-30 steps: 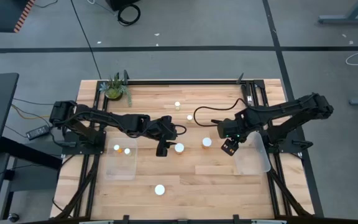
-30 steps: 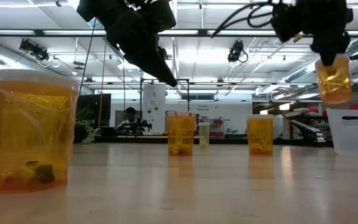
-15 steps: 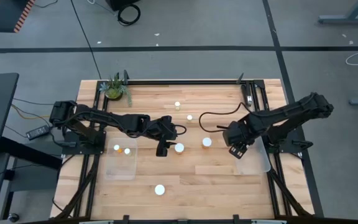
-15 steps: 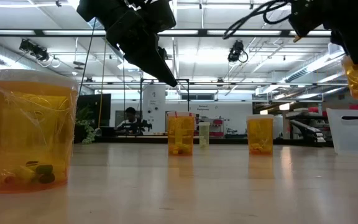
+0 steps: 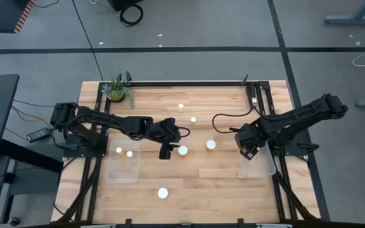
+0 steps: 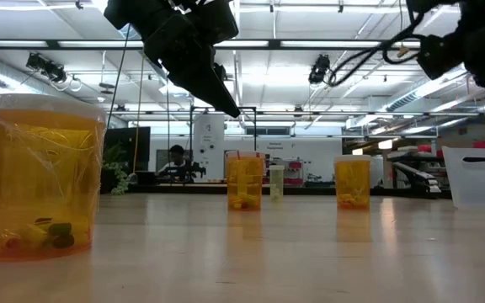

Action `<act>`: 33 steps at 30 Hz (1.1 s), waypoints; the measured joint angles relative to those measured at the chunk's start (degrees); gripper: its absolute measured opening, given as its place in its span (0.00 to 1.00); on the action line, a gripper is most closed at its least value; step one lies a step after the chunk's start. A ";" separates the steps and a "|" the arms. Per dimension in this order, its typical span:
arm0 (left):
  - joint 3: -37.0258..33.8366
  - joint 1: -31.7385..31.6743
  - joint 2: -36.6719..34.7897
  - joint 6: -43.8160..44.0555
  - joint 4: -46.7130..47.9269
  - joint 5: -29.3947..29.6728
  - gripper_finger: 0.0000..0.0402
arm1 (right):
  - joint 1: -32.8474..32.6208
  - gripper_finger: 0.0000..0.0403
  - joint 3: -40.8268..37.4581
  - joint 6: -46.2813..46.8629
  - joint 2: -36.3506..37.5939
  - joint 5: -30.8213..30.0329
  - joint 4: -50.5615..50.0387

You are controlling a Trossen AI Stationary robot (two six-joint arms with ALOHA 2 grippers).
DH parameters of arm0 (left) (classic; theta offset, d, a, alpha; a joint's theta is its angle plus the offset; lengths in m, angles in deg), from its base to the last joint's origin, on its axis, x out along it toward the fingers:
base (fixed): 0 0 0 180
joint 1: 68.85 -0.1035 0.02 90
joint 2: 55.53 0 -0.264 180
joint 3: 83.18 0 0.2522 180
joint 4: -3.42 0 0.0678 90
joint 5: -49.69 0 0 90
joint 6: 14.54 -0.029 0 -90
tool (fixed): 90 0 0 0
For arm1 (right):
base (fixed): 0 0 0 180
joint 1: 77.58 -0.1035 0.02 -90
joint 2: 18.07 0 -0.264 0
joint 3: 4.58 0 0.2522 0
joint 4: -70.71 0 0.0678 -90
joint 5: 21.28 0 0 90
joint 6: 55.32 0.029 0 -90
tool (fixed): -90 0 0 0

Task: Pick and place medicine bottles into bin by pill shape (circle, oval)
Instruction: Put the big top right yellow pill bottle into the right transparent bin

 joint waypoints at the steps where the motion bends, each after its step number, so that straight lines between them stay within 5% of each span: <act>1: 0.00 0.02 0.00 0.00 -0.02 -0.01 0.43 | 0.00 0.57 -1.08 0.43 0.50 -0.18 -0.06; 9: 0.00 0.01 0.00 0.00 -0.02 0.02 0.43 | 0.33 0.57 -8.31 1.68 3.27 -0.71 5.18; 33: 0.02 0.00 0.00 0.00 -0.21 0.02 0.43 | 8.33 0.57 -8.70 0.30 1.62 -3.28 13.27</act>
